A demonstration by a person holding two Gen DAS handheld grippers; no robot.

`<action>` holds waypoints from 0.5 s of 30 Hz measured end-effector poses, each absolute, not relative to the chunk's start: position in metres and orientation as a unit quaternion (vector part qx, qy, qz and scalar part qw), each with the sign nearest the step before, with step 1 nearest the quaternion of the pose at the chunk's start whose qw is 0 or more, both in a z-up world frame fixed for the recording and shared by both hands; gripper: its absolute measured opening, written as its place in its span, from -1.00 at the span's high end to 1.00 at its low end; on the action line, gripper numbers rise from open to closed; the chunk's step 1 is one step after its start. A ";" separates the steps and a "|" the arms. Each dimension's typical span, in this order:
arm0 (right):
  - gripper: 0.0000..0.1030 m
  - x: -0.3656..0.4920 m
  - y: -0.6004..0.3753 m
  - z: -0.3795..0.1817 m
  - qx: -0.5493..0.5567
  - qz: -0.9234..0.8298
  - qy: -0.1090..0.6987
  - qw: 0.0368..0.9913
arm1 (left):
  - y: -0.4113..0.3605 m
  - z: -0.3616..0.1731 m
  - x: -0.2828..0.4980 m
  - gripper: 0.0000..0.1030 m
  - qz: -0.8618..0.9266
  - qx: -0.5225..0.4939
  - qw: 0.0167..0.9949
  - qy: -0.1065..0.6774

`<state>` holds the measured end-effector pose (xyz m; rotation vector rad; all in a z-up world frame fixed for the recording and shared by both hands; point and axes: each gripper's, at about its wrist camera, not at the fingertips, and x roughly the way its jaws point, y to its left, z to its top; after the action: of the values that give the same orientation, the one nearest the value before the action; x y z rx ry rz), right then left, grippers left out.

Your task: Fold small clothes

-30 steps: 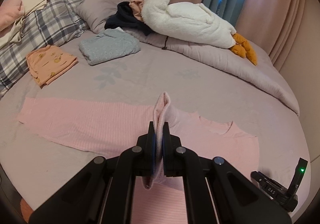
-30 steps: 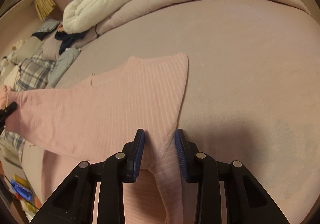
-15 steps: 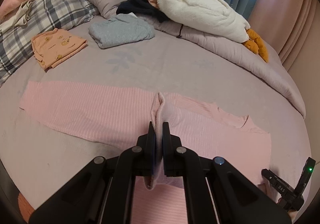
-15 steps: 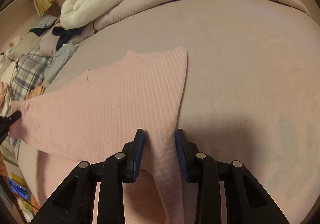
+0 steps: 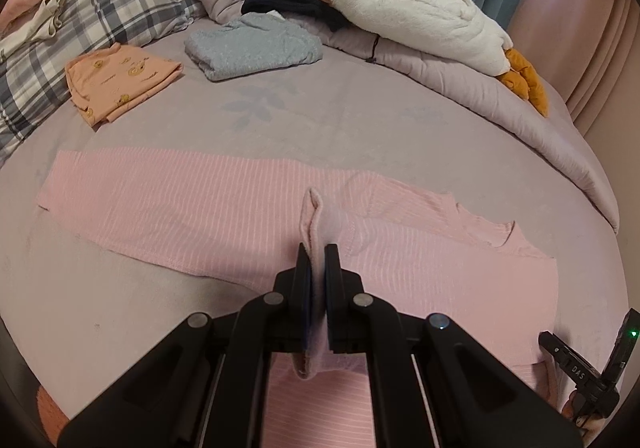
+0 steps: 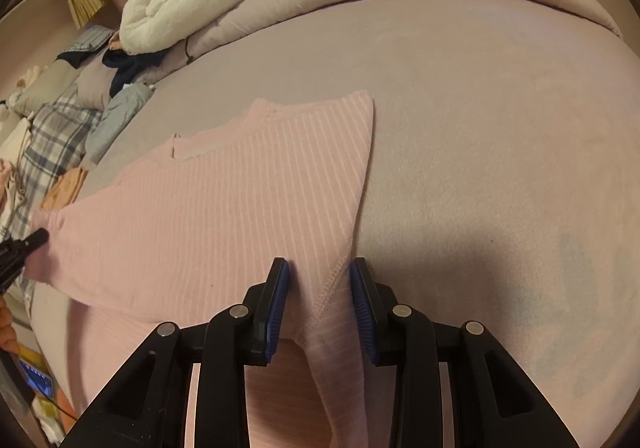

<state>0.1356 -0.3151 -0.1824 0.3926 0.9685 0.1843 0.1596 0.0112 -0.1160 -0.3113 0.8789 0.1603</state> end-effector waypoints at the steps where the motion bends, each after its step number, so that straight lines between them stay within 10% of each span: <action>1: 0.33 0.136 -0.315 -0.182 0.186 0.087 0.462 0.863 | 0.012 -0.117 0.160 0.89 0.077 -0.152 0.889 0.425; 15: 0.33 0.137 -0.297 -0.183 0.128 0.060 0.465 0.874 | 0.026 -0.171 0.169 0.87 0.076 -0.146 0.859 0.485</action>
<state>0.1366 -0.2967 -0.1833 0.2664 0.9711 0.1254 0.1692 0.0261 -0.1709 -0.3070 1.0173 0.1602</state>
